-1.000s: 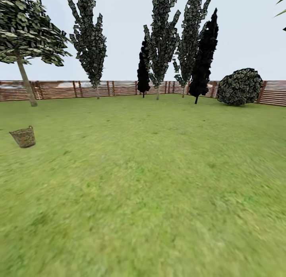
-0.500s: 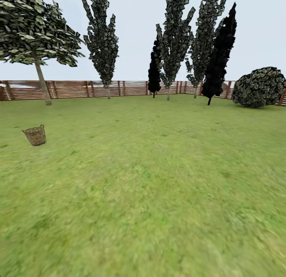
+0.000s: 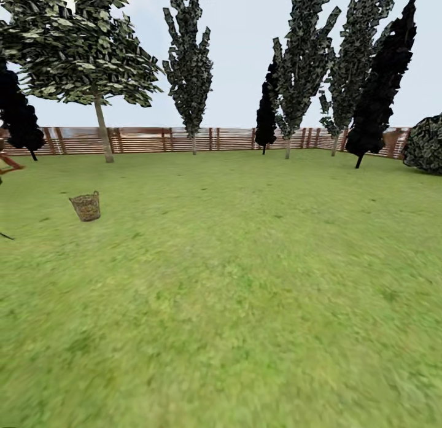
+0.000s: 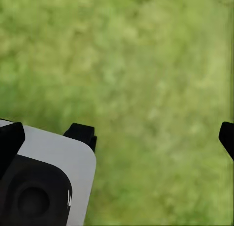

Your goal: Take the three Easter eggs out of the wicker basket on the lawn in the garden, then place them on the lawn next to a single tree (choose any tree) so that all three eggs are next to the same tree and none are left in the basket.

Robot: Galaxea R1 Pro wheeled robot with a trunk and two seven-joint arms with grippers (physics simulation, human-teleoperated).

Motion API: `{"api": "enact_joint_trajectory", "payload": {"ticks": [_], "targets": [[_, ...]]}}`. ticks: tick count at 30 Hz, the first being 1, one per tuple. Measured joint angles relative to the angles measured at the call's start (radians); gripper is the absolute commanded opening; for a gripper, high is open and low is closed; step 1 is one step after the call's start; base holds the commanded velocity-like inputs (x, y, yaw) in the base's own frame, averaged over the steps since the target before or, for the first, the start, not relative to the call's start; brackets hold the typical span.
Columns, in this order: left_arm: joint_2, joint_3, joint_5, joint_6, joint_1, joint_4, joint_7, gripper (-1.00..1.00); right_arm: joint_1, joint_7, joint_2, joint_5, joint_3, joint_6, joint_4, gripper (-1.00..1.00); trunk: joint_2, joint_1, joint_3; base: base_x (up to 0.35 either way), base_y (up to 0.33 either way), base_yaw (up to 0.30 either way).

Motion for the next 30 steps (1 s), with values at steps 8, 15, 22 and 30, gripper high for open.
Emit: {"api": "enact_joint_trajectory", "payload": {"ticks": [8,15,22,30], "targets": [[0.000,0.000,0.000,0.000,0.000,0.000,0.000,1.00,0.000,0.000,0.000,0.000,0.000,0.000,0.000,1.00,0.000,0.000,0.000,0.335,-0.121,0.268],[0.000,0.000,0.000,0.000,0.000,0.000,0.000,1.00,0.000,0.000,-0.001,0.000,0.000,0.000,0.000,1.00,0.000,0.000,0.000,0.335,-0.130,0.182],[0.000,0.000,0.000,0.000,0.000,0.000,0.000,1.00,0.000,0.001,-0.001,0.000,0.000,0.000,0.000,1.00,0.000,0.000,0.000,0.335,-0.139,0.023],[0.000,0.000,0.000,0.000,0.000,0.000,0.000,1.00,0.000,0.001,-0.001,0.000,-0.001,0.000,0.000,1.00,0.000,0.000,0.000,0.335,-0.131,0.002]]}}
